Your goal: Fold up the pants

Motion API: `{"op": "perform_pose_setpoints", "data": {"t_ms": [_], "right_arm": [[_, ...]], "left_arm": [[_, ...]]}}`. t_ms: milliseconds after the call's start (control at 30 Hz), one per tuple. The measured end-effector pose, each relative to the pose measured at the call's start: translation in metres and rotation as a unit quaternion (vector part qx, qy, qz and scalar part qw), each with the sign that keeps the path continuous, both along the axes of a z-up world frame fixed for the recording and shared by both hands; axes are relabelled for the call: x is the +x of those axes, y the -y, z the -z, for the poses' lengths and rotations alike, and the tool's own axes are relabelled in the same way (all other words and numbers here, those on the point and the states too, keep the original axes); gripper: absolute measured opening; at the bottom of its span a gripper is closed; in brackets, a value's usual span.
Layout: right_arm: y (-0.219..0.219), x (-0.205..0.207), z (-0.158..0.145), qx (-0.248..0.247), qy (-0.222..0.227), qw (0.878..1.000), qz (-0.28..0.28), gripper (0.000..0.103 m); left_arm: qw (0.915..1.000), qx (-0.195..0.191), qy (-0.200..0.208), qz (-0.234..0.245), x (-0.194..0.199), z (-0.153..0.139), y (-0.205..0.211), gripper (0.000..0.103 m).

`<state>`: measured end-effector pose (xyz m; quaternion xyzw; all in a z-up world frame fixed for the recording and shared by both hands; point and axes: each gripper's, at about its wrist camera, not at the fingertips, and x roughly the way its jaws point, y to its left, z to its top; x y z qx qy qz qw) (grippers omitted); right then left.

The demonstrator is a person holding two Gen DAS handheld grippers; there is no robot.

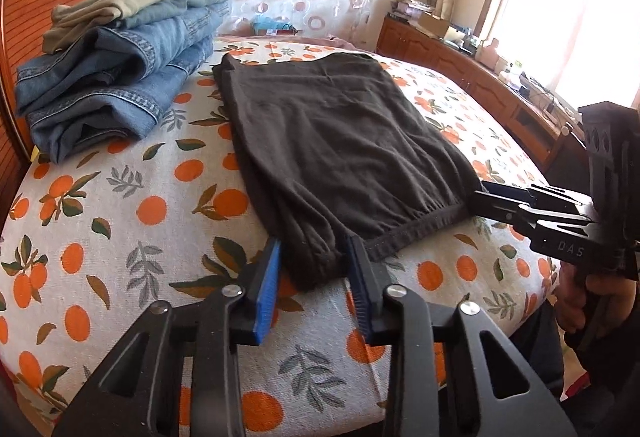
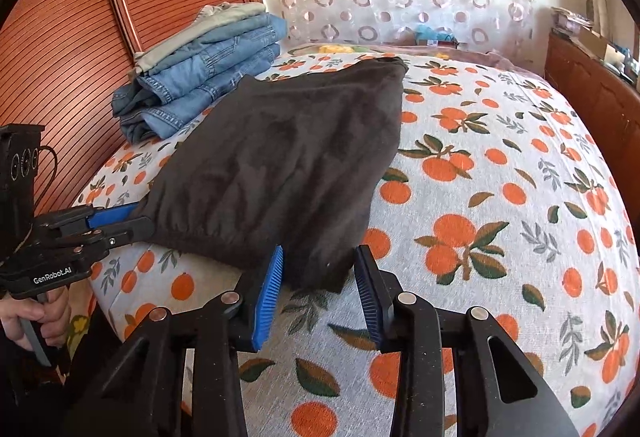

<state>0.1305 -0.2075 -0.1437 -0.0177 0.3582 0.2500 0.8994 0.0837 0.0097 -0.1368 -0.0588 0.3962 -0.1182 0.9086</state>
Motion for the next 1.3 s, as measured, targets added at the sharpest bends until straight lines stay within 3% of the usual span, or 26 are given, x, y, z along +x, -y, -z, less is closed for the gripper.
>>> {"op": "perform_pose_setpoints", "data": {"t_ms": [333, 400, 567, 967, 1300], "right_arm": [[0.002, -0.005, 0.003, 0.006, -0.004, 1.0, 0.001, 0.03], [0.001, -0.006, 0.003, 0.004, -0.003, 1.0, 0.001, 0.022], [0.004, -0.013, 0.0, 0.019, -0.005, 1.0, -0.014, 0.011], [0.017, -0.06, -0.008, 0.03, -0.02, 0.999, -0.037, 0.01], [0.019, -0.019, -0.051, 0.042, 0.032, 0.998, -0.033, 0.01]], "left_arm": [[0.9999, -0.009, 0.005, -0.004, -0.004, 0.002, -0.002, 0.027], [0.9999, 0.0, 0.012, -0.004, -0.006, 0.002, 0.001, 0.027], [0.9994, -0.035, 0.005, -0.006, -0.008, 0.002, -0.006, 0.014], [0.9988, -0.032, -0.008, 0.037, -0.051, -0.02, -0.002, 0.011], [0.9985, -0.028, 0.032, 0.034, 0.009, -0.049, -0.005, 0.01]]}}
